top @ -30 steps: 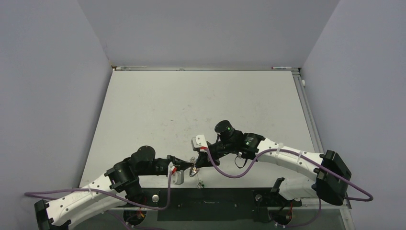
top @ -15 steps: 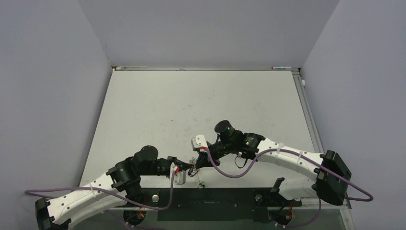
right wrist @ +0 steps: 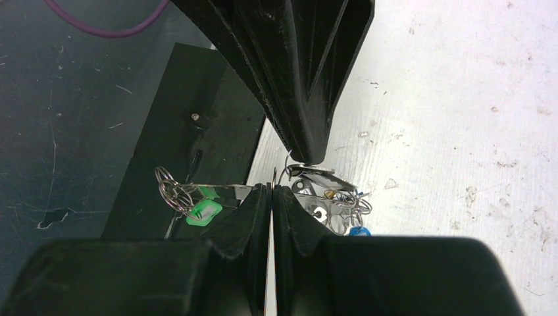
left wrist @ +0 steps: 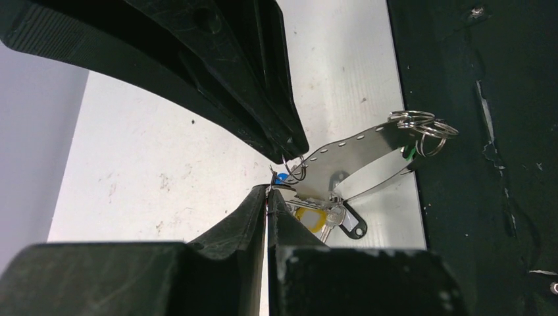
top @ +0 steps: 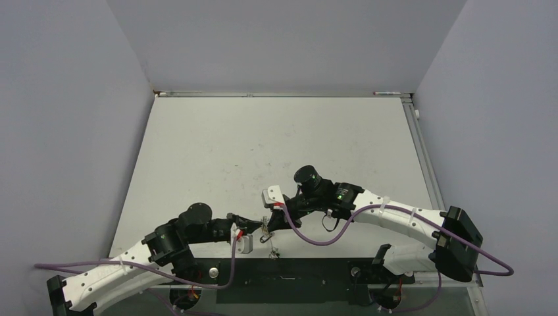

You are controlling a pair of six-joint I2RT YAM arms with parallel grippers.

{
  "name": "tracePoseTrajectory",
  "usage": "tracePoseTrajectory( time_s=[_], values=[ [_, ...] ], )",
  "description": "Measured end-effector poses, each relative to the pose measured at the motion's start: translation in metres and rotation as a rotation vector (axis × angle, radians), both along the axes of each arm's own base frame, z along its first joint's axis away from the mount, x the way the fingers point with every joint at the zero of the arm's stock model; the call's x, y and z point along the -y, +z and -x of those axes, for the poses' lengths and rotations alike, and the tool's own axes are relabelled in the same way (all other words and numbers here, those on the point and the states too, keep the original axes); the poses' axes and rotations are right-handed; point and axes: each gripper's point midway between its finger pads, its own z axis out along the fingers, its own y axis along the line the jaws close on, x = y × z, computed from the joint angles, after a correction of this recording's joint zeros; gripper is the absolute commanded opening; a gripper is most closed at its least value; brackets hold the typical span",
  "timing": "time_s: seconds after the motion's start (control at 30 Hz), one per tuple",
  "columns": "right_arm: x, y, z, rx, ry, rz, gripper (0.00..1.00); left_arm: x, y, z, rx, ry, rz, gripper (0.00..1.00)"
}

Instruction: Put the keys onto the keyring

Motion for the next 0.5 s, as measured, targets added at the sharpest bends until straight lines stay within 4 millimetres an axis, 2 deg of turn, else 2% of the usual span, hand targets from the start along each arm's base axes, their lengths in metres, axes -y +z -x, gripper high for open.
tracePoseTrajectory(
  time_s=[0.5],
  values=[
    [-0.0035,0.0047,0.0013,0.013,0.005,-0.009,0.05,-0.0015,-0.0009,-0.0051,0.012,0.029,0.000,0.00]
  ],
)
